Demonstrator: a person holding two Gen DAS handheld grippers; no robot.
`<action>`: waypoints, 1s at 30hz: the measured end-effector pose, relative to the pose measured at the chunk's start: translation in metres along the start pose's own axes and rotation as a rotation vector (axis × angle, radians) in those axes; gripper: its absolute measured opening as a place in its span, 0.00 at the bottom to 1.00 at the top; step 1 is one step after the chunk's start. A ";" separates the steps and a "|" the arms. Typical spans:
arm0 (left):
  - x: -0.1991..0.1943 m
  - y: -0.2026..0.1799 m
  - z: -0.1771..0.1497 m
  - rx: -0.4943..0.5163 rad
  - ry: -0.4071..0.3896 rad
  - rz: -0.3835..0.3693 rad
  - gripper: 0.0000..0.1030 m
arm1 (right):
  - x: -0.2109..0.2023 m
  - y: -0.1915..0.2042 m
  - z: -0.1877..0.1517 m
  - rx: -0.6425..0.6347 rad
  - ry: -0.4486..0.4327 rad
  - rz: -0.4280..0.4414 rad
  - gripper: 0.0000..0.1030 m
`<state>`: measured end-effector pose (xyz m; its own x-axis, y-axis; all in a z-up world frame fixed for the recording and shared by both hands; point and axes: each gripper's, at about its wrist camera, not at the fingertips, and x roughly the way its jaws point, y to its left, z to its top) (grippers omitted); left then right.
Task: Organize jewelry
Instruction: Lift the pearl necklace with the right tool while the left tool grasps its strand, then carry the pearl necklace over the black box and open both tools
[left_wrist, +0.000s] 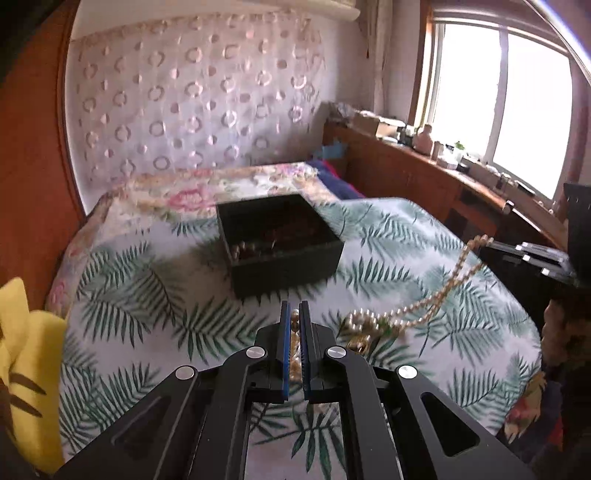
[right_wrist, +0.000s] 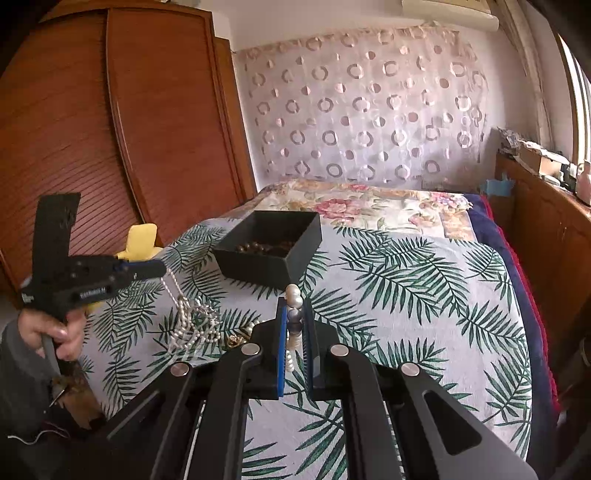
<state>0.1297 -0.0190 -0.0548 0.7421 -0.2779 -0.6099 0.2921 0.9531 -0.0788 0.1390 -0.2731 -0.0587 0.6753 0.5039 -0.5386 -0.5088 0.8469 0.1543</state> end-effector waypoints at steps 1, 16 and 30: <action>-0.002 -0.002 0.005 0.006 -0.007 -0.001 0.03 | -0.001 0.001 0.000 0.000 -0.003 0.001 0.08; 0.010 -0.008 0.000 0.036 0.075 -0.034 0.04 | 0.003 0.011 0.000 -0.011 0.009 0.010 0.08; 0.012 0.042 -0.034 -0.049 0.116 0.083 0.04 | 0.014 0.022 -0.001 -0.023 0.031 0.020 0.08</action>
<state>0.1305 0.0221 -0.0929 0.6873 -0.1847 -0.7025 0.2007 0.9778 -0.0607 0.1364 -0.2480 -0.0640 0.6481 0.5146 -0.5613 -0.5343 0.8325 0.1464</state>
